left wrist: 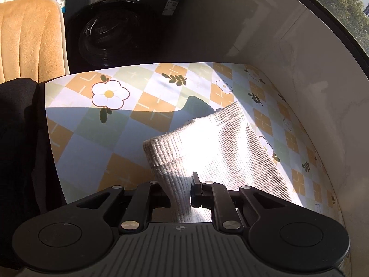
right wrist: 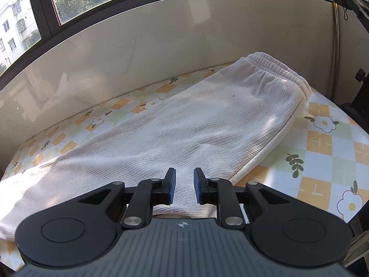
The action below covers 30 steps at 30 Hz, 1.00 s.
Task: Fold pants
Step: 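Lift the pants edge with the left gripper, lay it over, open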
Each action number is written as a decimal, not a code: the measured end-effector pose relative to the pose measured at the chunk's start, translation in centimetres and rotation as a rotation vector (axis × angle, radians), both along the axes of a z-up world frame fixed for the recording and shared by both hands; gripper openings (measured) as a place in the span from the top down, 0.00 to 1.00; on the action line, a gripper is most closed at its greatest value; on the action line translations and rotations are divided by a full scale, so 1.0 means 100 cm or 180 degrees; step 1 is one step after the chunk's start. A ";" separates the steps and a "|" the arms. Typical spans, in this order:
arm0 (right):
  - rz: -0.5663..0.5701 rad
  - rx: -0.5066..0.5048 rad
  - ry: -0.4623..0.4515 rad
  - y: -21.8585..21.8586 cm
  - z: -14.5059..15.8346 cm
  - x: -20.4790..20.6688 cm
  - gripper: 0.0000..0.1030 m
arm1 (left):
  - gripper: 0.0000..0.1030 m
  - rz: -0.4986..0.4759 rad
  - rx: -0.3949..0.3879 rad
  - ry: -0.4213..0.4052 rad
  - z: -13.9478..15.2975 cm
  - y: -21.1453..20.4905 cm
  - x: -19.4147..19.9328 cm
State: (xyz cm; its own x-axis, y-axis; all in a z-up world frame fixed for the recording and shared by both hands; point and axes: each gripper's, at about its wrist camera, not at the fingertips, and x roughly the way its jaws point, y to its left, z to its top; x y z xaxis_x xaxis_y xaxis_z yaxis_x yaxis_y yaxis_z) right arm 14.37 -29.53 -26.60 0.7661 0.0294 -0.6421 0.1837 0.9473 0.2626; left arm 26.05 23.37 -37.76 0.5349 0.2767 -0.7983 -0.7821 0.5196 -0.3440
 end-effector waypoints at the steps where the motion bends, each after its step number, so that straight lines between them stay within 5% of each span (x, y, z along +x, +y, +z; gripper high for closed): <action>1: -0.0017 0.0010 -0.0003 -0.002 0.000 0.001 0.81 | 0.86 -0.0030 0.0068 0.0015 0.003 -0.005 0.002; 8: -0.0084 0.0158 -0.0020 -0.020 -0.003 0.009 0.81 | 0.86 -0.0727 0.0478 -0.0377 0.053 -0.068 0.025; 17: -0.0246 0.0357 -0.0032 -0.052 -0.011 0.008 0.81 | 0.86 -0.1985 0.0900 -0.0680 0.091 -0.213 0.056; 25: -0.0453 0.0387 0.0003 -0.084 -0.014 -0.012 0.81 | 0.86 -0.3112 0.1029 -0.0402 0.045 -0.342 0.069; 30: -0.0495 0.0346 0.0025 -0.092 -0.013 -0.025 0.81 | 0.84 -0.3418 0.1336 0.0029 0.004 -0.378 0.070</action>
